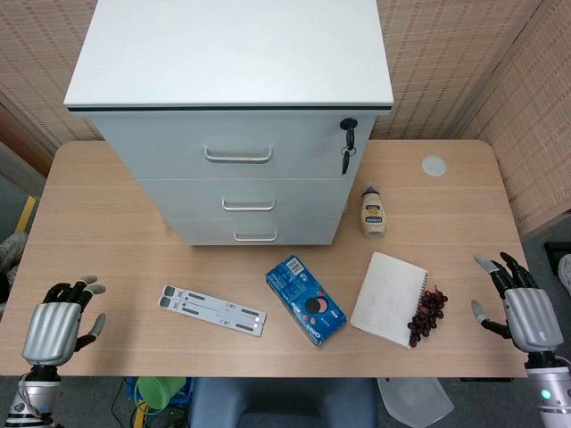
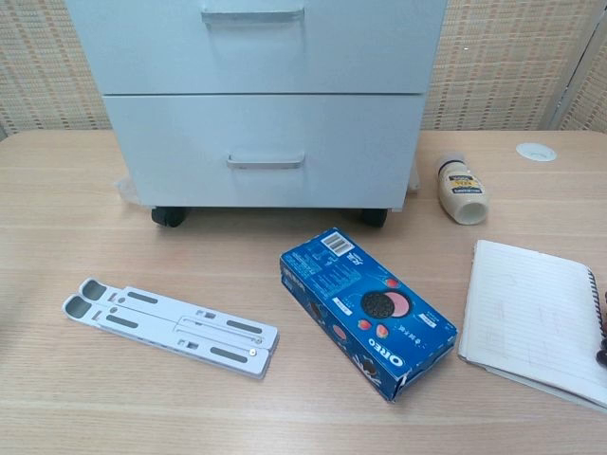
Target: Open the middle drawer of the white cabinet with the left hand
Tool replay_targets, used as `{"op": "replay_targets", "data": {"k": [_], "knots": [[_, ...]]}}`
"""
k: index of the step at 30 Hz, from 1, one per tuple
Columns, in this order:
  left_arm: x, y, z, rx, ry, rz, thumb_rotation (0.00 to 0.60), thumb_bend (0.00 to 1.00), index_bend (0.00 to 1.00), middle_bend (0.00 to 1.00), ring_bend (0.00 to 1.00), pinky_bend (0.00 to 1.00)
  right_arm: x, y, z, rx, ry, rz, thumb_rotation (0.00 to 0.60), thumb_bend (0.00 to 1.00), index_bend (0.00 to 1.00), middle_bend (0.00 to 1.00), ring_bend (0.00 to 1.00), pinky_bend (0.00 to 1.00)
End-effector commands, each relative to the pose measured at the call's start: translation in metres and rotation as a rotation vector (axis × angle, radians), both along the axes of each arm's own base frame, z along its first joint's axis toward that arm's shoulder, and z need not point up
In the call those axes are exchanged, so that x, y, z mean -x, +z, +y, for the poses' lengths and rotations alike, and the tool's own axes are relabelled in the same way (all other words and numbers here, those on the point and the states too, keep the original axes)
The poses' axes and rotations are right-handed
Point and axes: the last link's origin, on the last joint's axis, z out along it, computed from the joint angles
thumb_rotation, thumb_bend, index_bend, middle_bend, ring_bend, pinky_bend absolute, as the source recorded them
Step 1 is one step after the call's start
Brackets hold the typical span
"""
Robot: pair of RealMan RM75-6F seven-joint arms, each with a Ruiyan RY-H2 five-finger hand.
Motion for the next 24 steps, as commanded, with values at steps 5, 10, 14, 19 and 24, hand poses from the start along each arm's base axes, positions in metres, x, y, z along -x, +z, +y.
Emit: {"op": "replay_targets", "data": {"k": [5,10,14,19,24], "knots": [[0.000,0.000,-0.001,0.004,0.006,-0.008,0.600,0.34,0.33,0.26,0.42,0.24,-0.001,0.000,-0.003,-0.004,-0.001,0.001,0.600,0.34,0.14,0.22,0.12,0.15],[-0.004,0.000,0.002,0.008,-0.003,-0.018,0.600,0.34,0.33,0.26,0.37,0.24,-0.001,0.001,-0.005,0.005,0.005,-0.001,0.600,0.34,0.14,0.22,0.12,0.15],[-0.008,0.001,0.003,0.013,-0.015,-0.025,0.600,0.34,0.33,0.26,0.35,0.24,-0.001,0.001,-0.005,0.009,0.006,-0.006,0.600,0.34,0.14,0.22,0.12,0.15],[-0.017,0.003,0.010,0.018,-0.065,-0.059,0.600,0.34,0.33,0.27,0.37,0.33,-0.001,0.001,-0.005,0.006,0.008,-0.005,0.600,0.34,0.14,0.22,0.12,0.15],[-0.034,0.005,0.020,0.047,-0.147,-0.077,0.600,0.34,0.33,0.45,0.49,0.60,-0.003,0.001,-0.007,0.006,0.023,-0.010,0.600,0.34,0.14,0.22,0.12,0.15]]}}
